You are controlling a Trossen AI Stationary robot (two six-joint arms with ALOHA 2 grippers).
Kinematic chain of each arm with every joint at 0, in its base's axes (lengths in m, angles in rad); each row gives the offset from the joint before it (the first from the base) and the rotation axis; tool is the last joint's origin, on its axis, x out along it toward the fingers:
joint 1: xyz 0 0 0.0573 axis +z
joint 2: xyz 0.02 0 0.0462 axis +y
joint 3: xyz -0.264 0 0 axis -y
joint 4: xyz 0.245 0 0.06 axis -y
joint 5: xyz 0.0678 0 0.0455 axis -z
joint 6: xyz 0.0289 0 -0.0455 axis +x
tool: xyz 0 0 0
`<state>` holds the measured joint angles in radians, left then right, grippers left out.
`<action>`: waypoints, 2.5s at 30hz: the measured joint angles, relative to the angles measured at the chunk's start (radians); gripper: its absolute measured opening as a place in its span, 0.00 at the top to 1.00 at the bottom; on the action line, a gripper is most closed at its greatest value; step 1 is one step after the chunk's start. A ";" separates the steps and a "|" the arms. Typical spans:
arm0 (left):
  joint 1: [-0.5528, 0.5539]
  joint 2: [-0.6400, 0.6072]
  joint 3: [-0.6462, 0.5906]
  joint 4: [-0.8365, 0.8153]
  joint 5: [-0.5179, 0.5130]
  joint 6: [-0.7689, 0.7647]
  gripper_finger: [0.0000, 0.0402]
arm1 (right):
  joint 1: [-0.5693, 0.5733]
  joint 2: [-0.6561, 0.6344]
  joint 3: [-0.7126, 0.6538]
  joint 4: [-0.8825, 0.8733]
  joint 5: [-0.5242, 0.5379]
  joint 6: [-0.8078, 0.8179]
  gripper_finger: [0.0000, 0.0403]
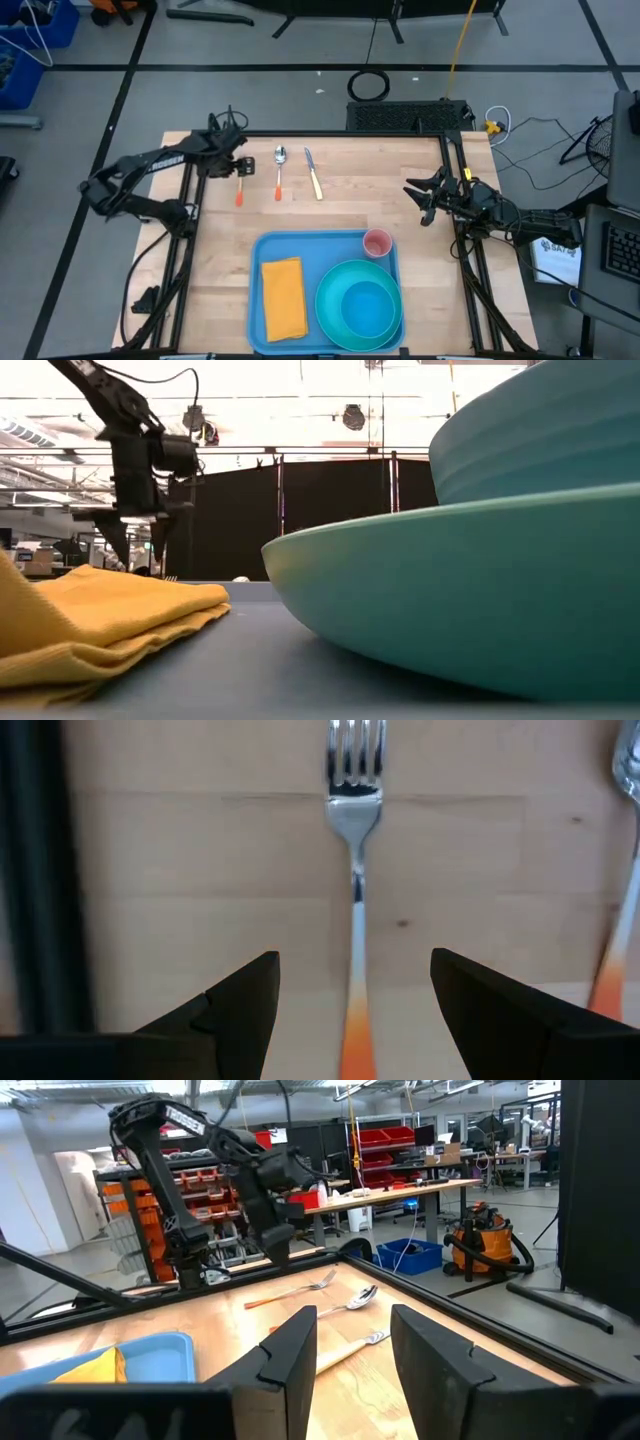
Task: Set up tray
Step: Put the fork on the blue serving tray
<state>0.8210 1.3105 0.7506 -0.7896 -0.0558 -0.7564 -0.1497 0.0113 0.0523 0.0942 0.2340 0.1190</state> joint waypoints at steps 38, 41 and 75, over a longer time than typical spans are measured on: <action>0.008 0.236 0.001 0.089 -0.002 0.014 0.97 | 0.000 0.000 0.000 -0.001 0.000 0.000 0.69; -0.001 0.226 -0.003 0.085 -0.009 0.023 0.97 | 0.000 0.000 0.000 -0.001 0.000 0.000 0.69; -1.603 0.353 0.243 0.441 -0.533 -1.584 0.97 | 0.000 0.000 0.000 0.001 0.000 0.000 0.69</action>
<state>-0.7825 1.6635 0.9933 -0.3490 -0.5892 -2.3405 -0.1497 0.0113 0.0521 0.0953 0.2340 0.1191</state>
